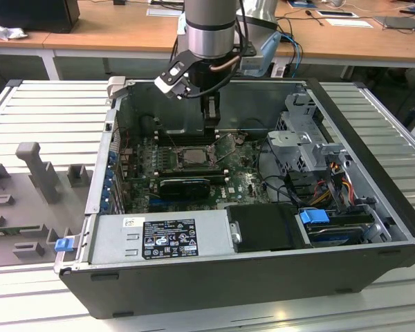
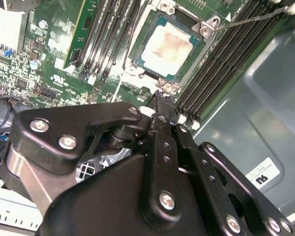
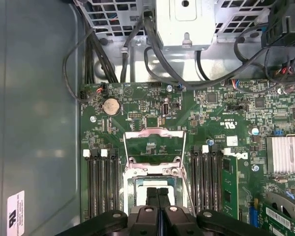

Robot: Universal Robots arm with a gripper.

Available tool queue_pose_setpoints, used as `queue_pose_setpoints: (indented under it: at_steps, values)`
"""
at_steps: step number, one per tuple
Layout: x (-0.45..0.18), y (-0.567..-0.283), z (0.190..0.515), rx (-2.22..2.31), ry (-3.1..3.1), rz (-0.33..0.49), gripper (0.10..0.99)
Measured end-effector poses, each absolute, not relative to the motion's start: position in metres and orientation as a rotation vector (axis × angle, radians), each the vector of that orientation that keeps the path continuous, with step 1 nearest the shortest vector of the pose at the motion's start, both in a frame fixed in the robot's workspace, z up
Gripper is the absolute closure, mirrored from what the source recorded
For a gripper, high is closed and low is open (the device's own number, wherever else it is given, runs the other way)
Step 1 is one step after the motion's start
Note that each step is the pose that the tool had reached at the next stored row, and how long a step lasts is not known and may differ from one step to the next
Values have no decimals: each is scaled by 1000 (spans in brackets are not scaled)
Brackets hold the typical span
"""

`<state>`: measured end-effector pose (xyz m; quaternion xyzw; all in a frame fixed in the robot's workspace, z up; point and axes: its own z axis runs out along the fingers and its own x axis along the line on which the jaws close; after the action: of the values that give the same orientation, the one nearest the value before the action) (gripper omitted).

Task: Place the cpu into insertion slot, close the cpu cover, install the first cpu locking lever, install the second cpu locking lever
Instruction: 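Close the cpu cover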

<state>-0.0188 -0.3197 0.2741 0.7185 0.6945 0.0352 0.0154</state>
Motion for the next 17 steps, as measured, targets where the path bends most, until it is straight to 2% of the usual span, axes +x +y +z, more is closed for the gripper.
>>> queue_pose_setpoints:
  at_steps: [17]
  values:
    - [-2,-320,295,2236,2161,109,980]
